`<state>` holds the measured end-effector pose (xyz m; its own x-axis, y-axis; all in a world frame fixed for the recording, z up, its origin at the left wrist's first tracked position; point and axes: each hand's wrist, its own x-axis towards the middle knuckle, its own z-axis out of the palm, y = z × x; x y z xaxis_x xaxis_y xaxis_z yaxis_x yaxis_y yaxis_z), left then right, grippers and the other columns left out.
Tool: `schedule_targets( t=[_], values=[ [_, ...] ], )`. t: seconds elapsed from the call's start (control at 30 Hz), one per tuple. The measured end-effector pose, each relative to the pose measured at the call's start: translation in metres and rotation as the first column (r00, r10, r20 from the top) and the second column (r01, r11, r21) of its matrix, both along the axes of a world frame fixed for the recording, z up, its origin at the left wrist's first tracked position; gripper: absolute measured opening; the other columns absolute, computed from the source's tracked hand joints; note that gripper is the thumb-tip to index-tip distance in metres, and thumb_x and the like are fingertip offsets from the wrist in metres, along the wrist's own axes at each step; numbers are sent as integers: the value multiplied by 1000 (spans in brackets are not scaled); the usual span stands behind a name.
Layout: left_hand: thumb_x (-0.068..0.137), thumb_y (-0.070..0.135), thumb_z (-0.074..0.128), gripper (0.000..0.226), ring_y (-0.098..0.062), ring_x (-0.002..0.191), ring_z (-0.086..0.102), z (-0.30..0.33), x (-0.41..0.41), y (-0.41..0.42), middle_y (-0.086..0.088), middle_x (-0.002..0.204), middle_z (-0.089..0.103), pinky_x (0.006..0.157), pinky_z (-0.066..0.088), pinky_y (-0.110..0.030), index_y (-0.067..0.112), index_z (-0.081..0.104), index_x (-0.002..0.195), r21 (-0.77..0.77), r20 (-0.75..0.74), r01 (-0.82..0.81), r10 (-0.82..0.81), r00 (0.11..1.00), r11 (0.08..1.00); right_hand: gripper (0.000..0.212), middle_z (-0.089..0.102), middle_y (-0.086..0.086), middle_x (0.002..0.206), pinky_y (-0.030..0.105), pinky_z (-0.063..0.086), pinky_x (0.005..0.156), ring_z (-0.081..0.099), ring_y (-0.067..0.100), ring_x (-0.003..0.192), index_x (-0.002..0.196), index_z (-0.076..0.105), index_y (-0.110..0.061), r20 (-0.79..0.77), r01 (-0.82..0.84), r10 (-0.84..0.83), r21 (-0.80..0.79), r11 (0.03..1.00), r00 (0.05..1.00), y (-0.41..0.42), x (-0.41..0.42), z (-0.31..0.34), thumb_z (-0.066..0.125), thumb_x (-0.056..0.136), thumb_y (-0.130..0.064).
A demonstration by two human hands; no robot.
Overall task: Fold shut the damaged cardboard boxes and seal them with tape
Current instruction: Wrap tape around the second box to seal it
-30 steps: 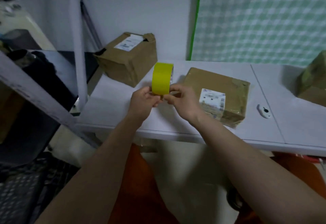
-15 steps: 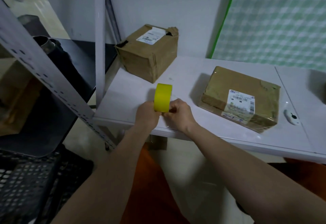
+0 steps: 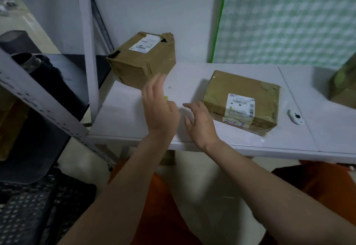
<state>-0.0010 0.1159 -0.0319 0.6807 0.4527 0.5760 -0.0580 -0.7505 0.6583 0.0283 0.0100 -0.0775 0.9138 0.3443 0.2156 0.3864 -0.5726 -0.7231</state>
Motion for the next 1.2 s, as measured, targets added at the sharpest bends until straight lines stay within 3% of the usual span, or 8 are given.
schedule_targets(
  t=[0.1, 0.2, 0.4, 0.57, 0.67, 0.8, 1.07, 1.2],
  values=[
    [77, -2, 55, 57, -27, 132, 35, 0, 18, -47, -11, 143, 43, 109, 34, -40, 10, 51, 132, 93, -147, 238, -223, 964, 967, 34, 50, 14, 128, 33, 36, 106, 45, 26, 120, 121, 56, -3, 205, 175, -208, 164, 971, 956, -44, -7, 3, 50, 89, -15],
    [86, 22, 59, 52, -29, 142, 17, -13, 36, -87, -7, 156, 25, 116, 20, -45, 24, 49, 137, 148, -373, 351, -277, 886, 924, 42, 36, 18, 142, 22, 18, 114, 28, 23, 134, 130, 45, 0, 253, 403, -469, 273, 873, 846, -95, -12, -1, 47, 92, -16],
    [90, 64, 40, 56, -28, 146, 1, -25, 57, -131, 5, 161, 6, 113, -8, -57, 46, 33, 143, 236, -720, 421, -134, 681, 876, 62, 11, 13, 157, 25, 6, 116, 8, 21, 145, 148, 12, 0, -139, 622, -608, 237, 746, 782, -150, 3, -12, 43, 99, -23],
    [90, 65, 39, 58, -29, 146, 2, -30, 57, -131, 7, 160, 11, 111, -10, -61, 48, 28, 144, 278, -727, 448, -118, 676, 850, 38, 49, 8, 132, 29, 34, 101, 44, 22, 123, 130, 45, -11, -323, 589, -500, 313, 745, 804, -157, 28, -11, 41, 99, -31],
    [90, 65, 40, 57, -29, 146, 7, -32, 57, -132, 6, 159, 17, 111, -7, -61, 46, 33, 143, 304, -699, 436, -113, 706, 847, 40, 60, 5, 120, 32, 41, 97, 53, 20, 110, 120, 57, -11, -445, 692, -531, 445, 568, 721, -167, 31, -13, 36, 100, -38],
    [89, 66, 39, 54, -32, 143, 16, -32, 63, -136, -3, 157, 23, 112, 0, -61, 40, 47, 136, 312, -610, 290, -44, 791, 905, 49, 53, -3, 119, 23, 32, 92, 48, 13, 110, 126, 53, -9, -643, 798, -473, 481, 363, 602, -172, 37, -10, 25, 101, -42],
    [83, 76, 33, 74, -33, 144, 16, -25, 66, -151, -5, 155, 28, 113, 5, -64, 26, 48, 135, 329, -653, 307, -20, 758, 893, 58, 68, 2, 109, 25, 47, 88, 63, 14, 100, 112, 67, -14, -685, 739, -300, 538, 407, 664, -170, 56, -5, 21, 100, -47],
    [72, 85, 37, 93, -33, 146, 4, -28, 63, -183, -2, 160, 13, 112, -1, -64, 34, 21, 148, 376, -712, 463, -70, 699, 803, 46, 59, -1, 119, 28, 40, 100, 54, 12, 111, 122, 59, -9, -694, 790, -377, 526, 317, 613, -184, 47, -12, 29, 101, -37]
  ],
)
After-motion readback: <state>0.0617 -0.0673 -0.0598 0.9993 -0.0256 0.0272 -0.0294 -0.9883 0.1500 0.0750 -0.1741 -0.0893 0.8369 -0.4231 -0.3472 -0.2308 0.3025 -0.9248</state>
